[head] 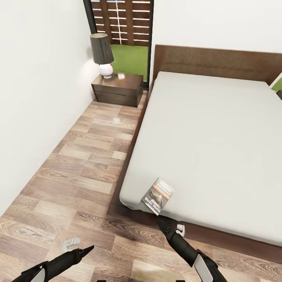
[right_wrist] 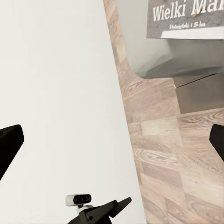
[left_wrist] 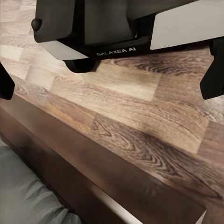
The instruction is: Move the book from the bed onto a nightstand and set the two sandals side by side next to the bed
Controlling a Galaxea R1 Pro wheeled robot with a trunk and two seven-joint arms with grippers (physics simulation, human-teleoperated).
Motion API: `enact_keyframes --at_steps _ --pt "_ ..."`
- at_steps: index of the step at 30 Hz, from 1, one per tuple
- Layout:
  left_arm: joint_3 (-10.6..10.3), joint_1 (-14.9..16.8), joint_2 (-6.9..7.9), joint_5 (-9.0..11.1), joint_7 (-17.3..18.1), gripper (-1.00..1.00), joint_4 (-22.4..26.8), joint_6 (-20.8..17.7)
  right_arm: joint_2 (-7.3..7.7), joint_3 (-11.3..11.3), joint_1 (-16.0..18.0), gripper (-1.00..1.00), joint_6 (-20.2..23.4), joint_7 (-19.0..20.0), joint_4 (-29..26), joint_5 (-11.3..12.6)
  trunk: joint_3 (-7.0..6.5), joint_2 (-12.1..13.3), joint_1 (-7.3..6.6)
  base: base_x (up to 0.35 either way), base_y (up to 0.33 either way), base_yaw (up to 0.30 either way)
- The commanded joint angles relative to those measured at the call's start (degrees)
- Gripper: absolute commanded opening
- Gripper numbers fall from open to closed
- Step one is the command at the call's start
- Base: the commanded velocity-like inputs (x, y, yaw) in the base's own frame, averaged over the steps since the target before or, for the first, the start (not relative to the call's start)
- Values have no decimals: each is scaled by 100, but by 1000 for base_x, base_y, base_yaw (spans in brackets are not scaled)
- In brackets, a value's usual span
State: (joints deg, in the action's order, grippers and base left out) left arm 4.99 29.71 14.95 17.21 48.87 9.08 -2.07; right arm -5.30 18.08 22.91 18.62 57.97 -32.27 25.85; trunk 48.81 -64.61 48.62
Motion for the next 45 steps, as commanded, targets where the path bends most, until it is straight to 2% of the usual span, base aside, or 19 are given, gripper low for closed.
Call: enact_keyframes --at_steps 1,5,7,8,9,12,15,17,23,45 --pt "46 3 -1 -25 27 100 -3 -22 -6 29 3 100 54 20 0 8 3 -2 0 -2 0 0" --pt "46 3 -1 -25 27 100 -3 -22 -6 32 3 100 52 18 1 18 3 -2 0 -1 0 0" --pt "46 2 -1 -25 27 100 -3 -22 -9 37 3 100 47 20 3 100 3 -2 0 0 0 0" --pt "46 3 -1 -25 27 100 -3 -22 -11 40 3 100 43 20 5 229 3 -2 0 0 0 0" --pt "46 5 -1 -25 27 100 -3 -22 -12 43 3 100 11 21 10 479 3 -2 0 0 0 0" --pt "46 2 -1 -25 27 100 -3 -22 -14 40 3 100 -435 21 39 1373 3 -2 0 0 0 0" --pt "46 2 -1 -25 27 100 -3 -22 -14 34 3 100 -916 21 194 1843 3 -2 0 0 0 0" --pt "46 1 -1 -25 27 100 -3 -22 -13 32 3 100 -1069 22 292 1964 3 -2 0 0 0 0" --pt "46 4 -1 -25 27 100 -3 -22 -14 22 3 100 -1212 22 393 2077 3 -2 0 0 0 0" --pt "46 5 -1 -25 9 100 -3 -22 -14 20 3 100 -1229 22 405 2091 3 -2 0 0 35 0"
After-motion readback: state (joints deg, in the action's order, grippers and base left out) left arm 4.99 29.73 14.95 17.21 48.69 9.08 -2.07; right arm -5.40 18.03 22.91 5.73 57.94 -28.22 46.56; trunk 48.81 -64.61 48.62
